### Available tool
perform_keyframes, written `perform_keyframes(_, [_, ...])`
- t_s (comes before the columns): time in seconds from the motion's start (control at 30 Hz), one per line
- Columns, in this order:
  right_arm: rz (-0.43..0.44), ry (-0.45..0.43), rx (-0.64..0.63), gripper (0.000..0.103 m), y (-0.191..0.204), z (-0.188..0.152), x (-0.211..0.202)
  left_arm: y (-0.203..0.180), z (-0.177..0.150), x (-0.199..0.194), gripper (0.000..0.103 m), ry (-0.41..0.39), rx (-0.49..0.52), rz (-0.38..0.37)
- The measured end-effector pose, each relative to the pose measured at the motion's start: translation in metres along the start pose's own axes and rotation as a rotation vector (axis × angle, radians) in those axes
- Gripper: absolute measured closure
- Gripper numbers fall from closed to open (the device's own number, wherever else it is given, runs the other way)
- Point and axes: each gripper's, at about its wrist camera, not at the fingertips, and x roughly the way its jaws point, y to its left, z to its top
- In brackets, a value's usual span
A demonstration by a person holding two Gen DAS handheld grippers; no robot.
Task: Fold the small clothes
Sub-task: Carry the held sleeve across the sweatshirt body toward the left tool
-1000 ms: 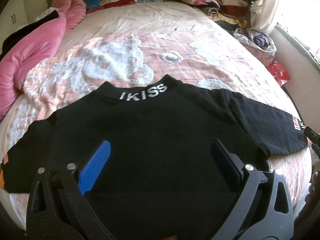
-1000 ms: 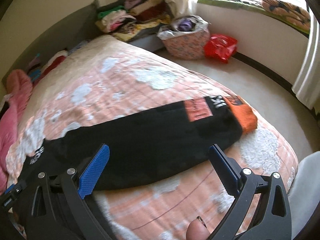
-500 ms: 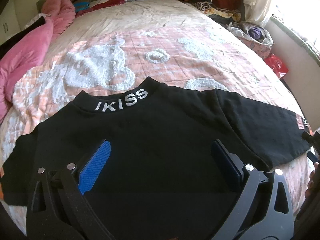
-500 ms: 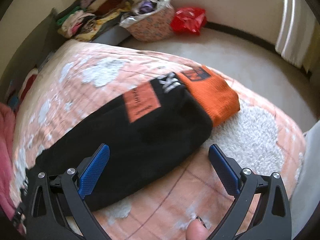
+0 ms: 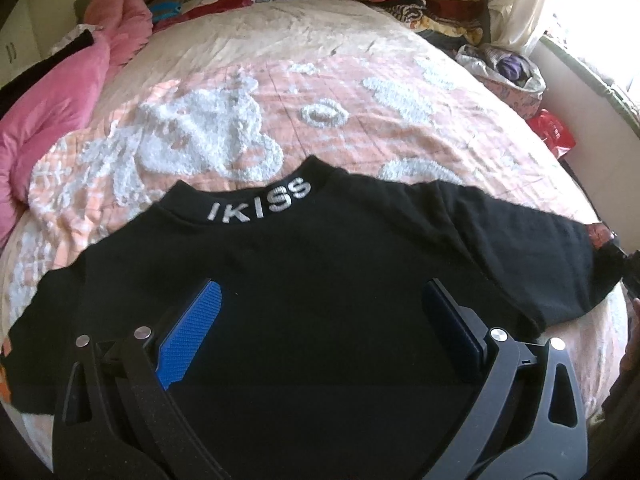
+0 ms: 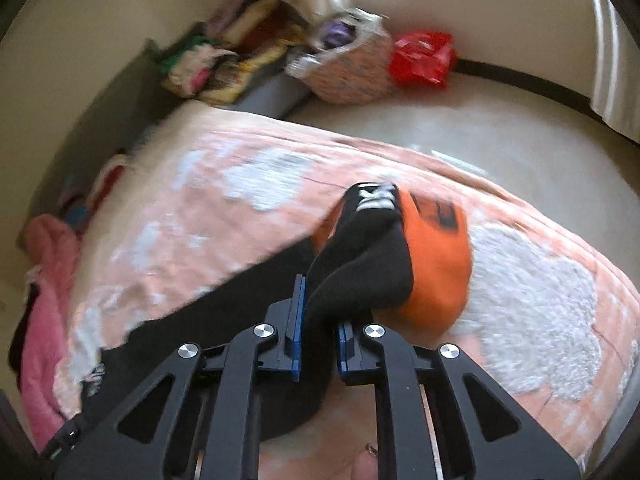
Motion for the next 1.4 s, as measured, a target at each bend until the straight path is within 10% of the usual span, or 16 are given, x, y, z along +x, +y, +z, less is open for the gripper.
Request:
perform_keyframes(0.5, [0.266,-0.072,-0.225,0.092,0.118,-0.021,-0.076,0.047,0.002,-0.057,0.009,-0.092,-0.079,-0.087])
perform_keyframes(1.4, [0.439,0.019,-0.545,0.092,0.273,-0.137,-0.083,0.168,-0.03,-0.076,0.009,-0.084,-0.341,-0.277])
